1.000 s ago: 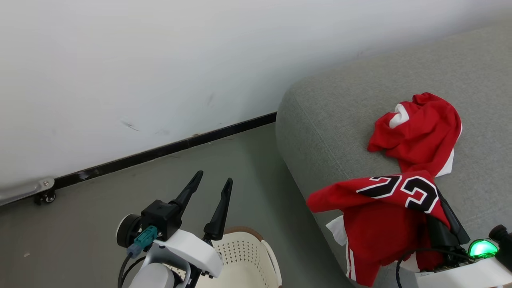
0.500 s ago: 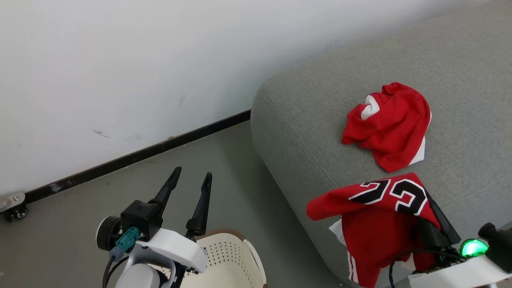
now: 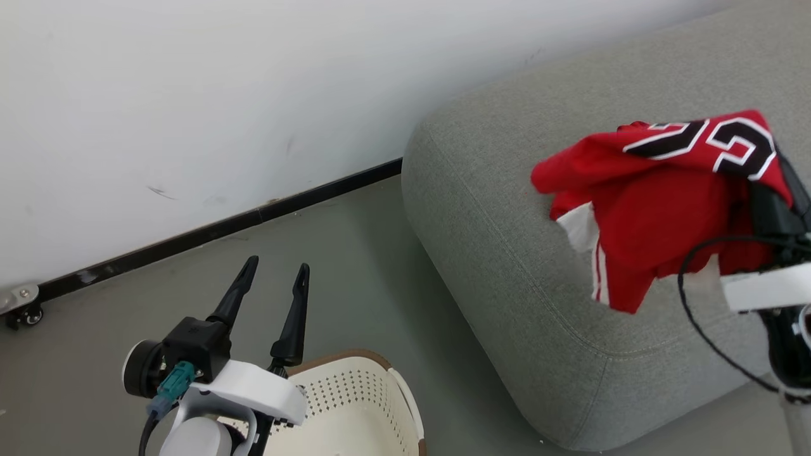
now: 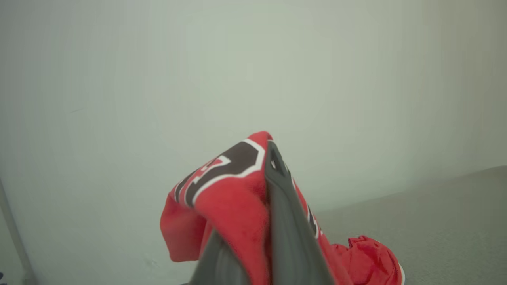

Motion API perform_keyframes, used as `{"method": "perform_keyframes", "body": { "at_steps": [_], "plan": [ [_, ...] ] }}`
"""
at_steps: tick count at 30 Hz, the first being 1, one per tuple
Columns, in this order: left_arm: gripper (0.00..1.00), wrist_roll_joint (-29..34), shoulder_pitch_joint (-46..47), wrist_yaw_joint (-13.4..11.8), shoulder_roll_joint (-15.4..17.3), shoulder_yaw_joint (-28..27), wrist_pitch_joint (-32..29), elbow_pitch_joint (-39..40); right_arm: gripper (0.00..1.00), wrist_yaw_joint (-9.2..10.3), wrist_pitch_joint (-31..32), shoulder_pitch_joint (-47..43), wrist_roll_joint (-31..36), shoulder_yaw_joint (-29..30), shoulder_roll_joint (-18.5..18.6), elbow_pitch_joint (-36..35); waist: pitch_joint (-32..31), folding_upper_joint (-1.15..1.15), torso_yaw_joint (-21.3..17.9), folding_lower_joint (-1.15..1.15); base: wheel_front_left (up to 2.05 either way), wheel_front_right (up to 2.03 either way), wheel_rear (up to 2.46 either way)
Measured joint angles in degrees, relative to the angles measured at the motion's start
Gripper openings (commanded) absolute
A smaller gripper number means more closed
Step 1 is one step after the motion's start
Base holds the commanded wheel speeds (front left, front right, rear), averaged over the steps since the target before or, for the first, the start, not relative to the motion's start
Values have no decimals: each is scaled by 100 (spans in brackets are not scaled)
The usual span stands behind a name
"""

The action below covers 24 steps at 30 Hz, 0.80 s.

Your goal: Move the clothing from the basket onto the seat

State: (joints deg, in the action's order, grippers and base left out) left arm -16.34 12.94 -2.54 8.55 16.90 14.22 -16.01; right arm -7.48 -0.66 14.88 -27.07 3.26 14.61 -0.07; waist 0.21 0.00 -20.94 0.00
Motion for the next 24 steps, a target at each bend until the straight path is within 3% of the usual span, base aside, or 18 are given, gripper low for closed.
{"method": "perform_keyframes", "body": {
  "at_steps": [5, 13, 24],
  "plan": [
    [100, 36, -73, -86, 32, -113, 1, 163, 0, 0, 381, 902, -436, 252, 97, 376, 118, 0, 68, 0, 0, 0, 0],
    [100, 196, -231, -208, 227, -190, 1, 367, 0, 1, 867, 2182, -454, 803, 323, 1174, 384, 0, 172, 0, 0, 0, 0],
    [100, 458, -232, -437, 536, -388, 32, 936, 0, 1, 1185, 3114, 124, 1154, 973, 2217, 849, 0, 408, 0, 0, 0, 0]
  ]
}}
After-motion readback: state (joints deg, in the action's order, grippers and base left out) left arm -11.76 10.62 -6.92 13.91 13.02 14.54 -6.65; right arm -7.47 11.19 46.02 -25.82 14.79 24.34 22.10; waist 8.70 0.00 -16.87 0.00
